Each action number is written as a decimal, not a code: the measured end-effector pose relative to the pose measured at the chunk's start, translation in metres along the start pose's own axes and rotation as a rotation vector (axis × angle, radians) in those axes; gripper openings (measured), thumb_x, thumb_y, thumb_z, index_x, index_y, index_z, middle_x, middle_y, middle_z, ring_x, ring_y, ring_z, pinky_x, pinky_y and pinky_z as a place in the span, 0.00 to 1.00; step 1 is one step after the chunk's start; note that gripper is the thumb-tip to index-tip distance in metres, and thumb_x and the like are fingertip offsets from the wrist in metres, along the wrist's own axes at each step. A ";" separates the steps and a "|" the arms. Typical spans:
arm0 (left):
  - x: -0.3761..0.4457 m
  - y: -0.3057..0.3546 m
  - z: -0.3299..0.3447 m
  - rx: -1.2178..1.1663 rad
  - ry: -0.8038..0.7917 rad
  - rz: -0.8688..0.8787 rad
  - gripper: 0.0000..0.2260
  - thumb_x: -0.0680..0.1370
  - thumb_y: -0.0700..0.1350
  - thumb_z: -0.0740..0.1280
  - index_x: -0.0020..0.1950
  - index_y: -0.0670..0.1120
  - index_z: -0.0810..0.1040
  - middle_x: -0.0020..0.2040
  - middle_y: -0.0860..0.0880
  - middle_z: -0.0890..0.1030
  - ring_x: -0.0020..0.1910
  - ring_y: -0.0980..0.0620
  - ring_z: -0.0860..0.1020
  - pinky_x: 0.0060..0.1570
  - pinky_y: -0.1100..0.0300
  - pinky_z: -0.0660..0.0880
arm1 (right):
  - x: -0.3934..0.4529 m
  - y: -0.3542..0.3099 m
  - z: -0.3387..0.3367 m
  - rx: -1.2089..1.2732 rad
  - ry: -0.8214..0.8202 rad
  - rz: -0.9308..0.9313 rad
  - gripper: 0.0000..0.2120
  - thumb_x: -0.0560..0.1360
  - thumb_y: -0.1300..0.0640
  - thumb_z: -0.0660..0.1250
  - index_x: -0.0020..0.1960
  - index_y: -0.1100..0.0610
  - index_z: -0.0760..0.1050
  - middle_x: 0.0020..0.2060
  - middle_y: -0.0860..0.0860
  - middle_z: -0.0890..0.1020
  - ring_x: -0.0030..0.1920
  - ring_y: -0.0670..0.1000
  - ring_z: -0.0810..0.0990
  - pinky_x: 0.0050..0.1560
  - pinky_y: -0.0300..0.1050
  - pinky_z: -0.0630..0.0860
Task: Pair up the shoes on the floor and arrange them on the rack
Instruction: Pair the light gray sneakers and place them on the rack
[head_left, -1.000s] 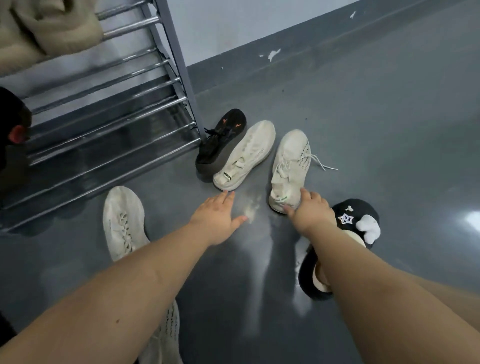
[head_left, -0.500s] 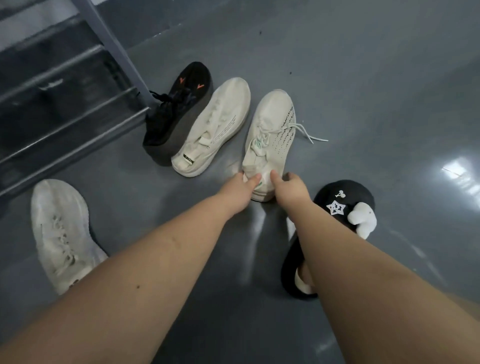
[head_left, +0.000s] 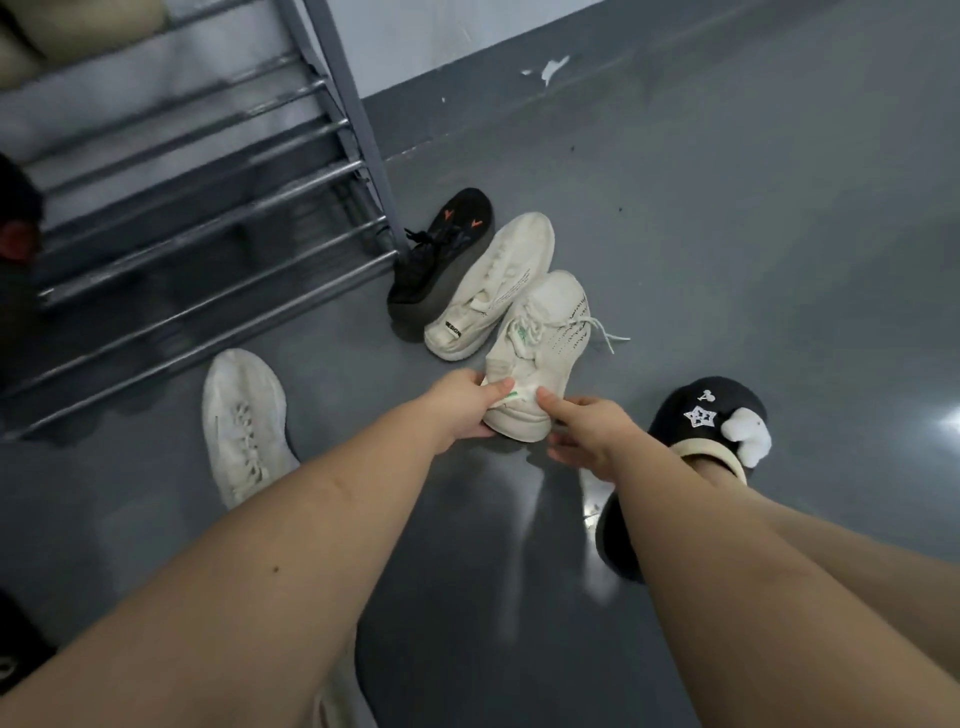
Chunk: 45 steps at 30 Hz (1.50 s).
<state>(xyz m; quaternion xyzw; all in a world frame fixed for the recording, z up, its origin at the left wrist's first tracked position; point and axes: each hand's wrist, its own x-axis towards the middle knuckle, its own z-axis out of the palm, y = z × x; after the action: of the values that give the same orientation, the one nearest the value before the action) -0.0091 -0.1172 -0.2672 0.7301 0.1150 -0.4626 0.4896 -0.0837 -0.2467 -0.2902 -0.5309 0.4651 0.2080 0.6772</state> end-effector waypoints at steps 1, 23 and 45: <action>-0.012 -0.002 -0.006 -0.019 -0.003 0.017 0.15 0.80 0.44 0.63 0.65 0.39 0.71 0.62 0.43 0.78 0.58 0.46 0.77 0.56 0.53 0.76 | -0.009 0.000 0.006 -0.005 -0.009 -0.015 0.19 0.73 0.50 0.70 0.58 0.62 0.74 0.46 0.55 0.77 0.37 0.49 0.74 0.38 0.44 0.78; -0.253 -0.076 -0.136 -0.449 0.193 0.285 0.09 0.80 0.42 0.62 0.59 0.42 0.75 0.40 0.49 0.79 0.32 0.58 0.80 0.31 0.67 0.78 | -0.223 -0.013 0.171 -0.670 -0.193 -0.418 0.26 0.70 0.50 0.74 0.61 0.62 0.73 0.56 0.56 0.80 0.56 0.56 0.79 0.47 0.48 0.80; -0.243 -0.105 -0.140 -0.475 0.166 0.267 0.15 0.80 0.49 0.62 0.63 0.42 0.74 0.42 0.49 0.79 0.42 0.53 0.79 0.49 0.60 0.77 | -0.213 0.019 0.173 -0.286 -0.376 -0.347 0.27 0.74 0.60 0.70 0.70 0.55 0.65 0.62 0.55 0.78 0.53 0.56 0.80 0.41 0.47 0.79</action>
<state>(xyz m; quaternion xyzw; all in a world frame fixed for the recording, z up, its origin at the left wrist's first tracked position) -0.1284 0.1186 -0.1264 0.6389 0.1630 -0.2927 0.6925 -0.1302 -0.0369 -0.1188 -0.6449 0.1995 0.2471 0.6952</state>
